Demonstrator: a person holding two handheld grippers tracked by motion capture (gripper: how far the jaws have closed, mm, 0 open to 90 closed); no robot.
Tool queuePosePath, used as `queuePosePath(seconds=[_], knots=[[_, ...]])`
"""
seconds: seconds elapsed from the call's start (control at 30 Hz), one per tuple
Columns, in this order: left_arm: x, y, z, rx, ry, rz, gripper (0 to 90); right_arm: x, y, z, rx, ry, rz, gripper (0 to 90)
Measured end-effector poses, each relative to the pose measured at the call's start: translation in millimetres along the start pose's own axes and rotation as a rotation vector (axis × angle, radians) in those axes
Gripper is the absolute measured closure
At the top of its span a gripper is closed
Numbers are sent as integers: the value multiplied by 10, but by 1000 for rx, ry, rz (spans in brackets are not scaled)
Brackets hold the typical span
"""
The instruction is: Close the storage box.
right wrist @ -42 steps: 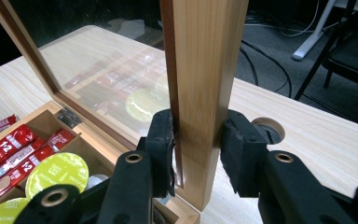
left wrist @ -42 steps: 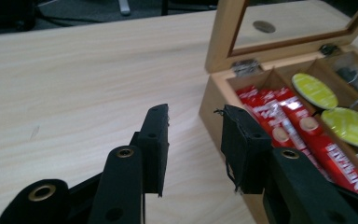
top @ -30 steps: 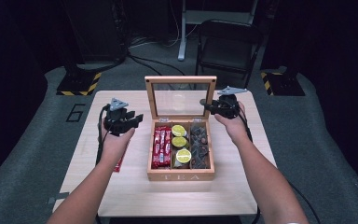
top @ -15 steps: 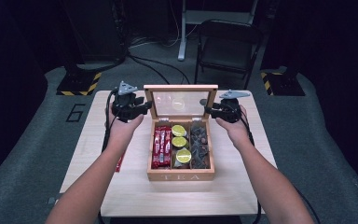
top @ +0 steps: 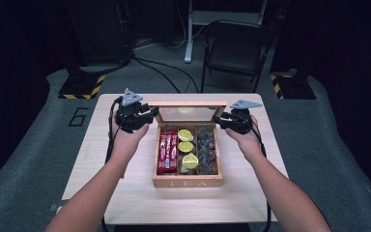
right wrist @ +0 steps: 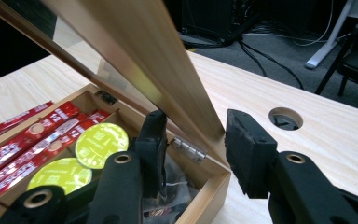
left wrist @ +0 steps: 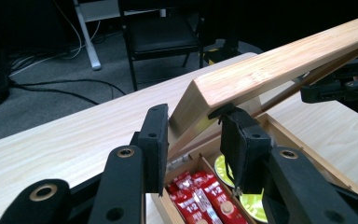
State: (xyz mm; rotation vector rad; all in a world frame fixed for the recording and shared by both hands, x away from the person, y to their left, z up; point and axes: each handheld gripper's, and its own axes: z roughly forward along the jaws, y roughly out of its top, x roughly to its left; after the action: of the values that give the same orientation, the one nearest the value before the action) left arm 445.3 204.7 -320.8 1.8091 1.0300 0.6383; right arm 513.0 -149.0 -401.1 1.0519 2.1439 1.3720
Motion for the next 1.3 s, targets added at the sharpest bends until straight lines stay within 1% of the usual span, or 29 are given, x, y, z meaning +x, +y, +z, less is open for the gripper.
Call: queuePosePath(seconds=[0.07,0.2,0.23,0.3,0.33,0.4,0.43,0.47,0.57,0.63,0.67,0.73,0.83,0.93,0.97,1.0,1.07,1.13,1.17,1.2,1.23,1.3], knots=[[-16,-37,-24,0,-4,7,618,7,-19,-30,-2,9,4,588],[-60,-150,-84,-9,-18,5,610,42,-63,-119,-17,31,11,583],[-72,-178,-103,-3,-24,9,607,59,-82,-152,-17,36,9,582],[-88,-237,-125,-9,-27,20,604,86,-119,-201,-19,44,7,580],[-100,-277,-146,-4,-34,22,602,101,-145,-225,-18,49,5,578],[-110,-302,-155,-4,-38,20,597,125,-176,-247,-10,53,-1,574],[-137,-381,-189,1,-46,34,596,172,-238,-286,-4,57,-19,568],[-149,-412,-196,-3,-45,38,594,185,-258,-301,-2,60,-22,569],[-190,-538,-234,-2,-61,37,589,221,-331,-355,-3,69,-32,569],[-215,-630,-255,-5,-67,42,586,237,-392,-399,0,74,-50,568],[-221,-662,-267,2,-75,45,584,249,-419,-420,7,68,-56,568],[-245,-753,-280,-6,-70,55,583,255,-471,-456,8,68,-65,568],[-281,-919,-301,-15,-82,53,580,256,-558,-517,16,61,-69,569],[-311,-1050,-301,-17,-88,43,574,253,-635,-557,13,49,-52,568],[-311,-1050,-301,-17,-88,43,572,253,-635,-557,13,49,-52,568],[-319,-1096,-302,-12,-93,43,572,245,-660,-566,17,42,-51,568],[-342,-1195,-300,2,-99,50,567,234,-717,-580,16,38,-33,568],[-360,-1262,-307,10,-109,54,555,231,-740,-586,13,35,-25,568],[-369,-1301,-312,12,-111,62,551,228,-754,-587,12,35,-23,568],[-383,-1355,-312,25,-118,60,550,230,-767,-590,15,30,-22,568],[-385,-1379,-309,33,-120,67,551,233,-786,-591,19,29,-22,568],[-398,-1439,-306,47,-131,58,550,236,-801,-587,19,24,-26,568]])
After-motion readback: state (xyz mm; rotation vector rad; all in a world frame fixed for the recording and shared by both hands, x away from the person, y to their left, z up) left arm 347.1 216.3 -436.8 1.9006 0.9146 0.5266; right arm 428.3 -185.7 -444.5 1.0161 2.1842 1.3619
